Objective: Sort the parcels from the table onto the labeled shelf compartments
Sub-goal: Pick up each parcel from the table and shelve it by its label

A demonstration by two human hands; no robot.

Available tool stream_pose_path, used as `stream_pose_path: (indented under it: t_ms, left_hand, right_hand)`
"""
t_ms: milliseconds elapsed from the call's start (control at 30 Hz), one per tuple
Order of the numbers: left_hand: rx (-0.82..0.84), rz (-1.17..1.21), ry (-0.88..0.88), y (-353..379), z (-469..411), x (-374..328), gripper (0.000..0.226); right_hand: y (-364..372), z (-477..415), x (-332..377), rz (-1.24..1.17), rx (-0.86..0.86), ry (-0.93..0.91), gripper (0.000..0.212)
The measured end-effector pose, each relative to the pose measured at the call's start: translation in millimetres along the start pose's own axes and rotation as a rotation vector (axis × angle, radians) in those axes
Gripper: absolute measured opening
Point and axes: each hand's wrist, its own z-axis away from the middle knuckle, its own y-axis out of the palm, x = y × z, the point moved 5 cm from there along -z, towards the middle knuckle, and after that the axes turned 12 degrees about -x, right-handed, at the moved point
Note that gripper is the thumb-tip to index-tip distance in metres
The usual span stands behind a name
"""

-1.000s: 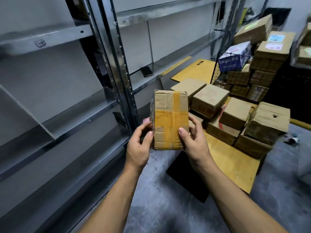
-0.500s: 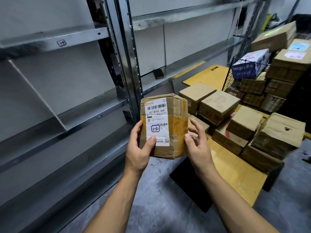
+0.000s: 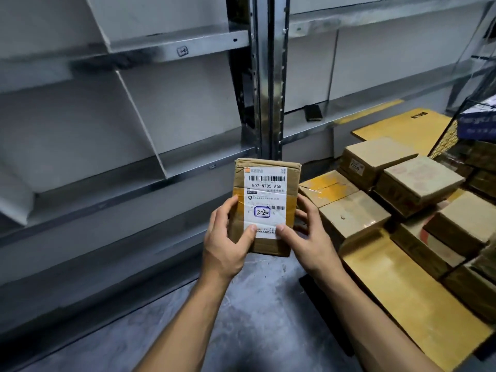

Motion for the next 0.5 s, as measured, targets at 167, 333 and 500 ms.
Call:
stream_pose_path:
  t_ms: [167,333,500]
  left_hand:
    - [-0.116,-0.117,0.012,-49.0,4.7,14.0,0.064]
    - [-0.198,-0.174,0.004,-105.9,16.7,28.8,0.063]
    - [-0.257,-0.22,-0.041,-168.7,25.6,47.0,0.063]
  right_hand:
    - [54.0,5.6,10.7,-0.043,0.106,-0.012,0.073]
    - [112.2,25.7,20.9,-0.101,0.181,0.003,0.076]
    - [172.2,52.7,31.3,-0.162,0.278,0.027,0.071]
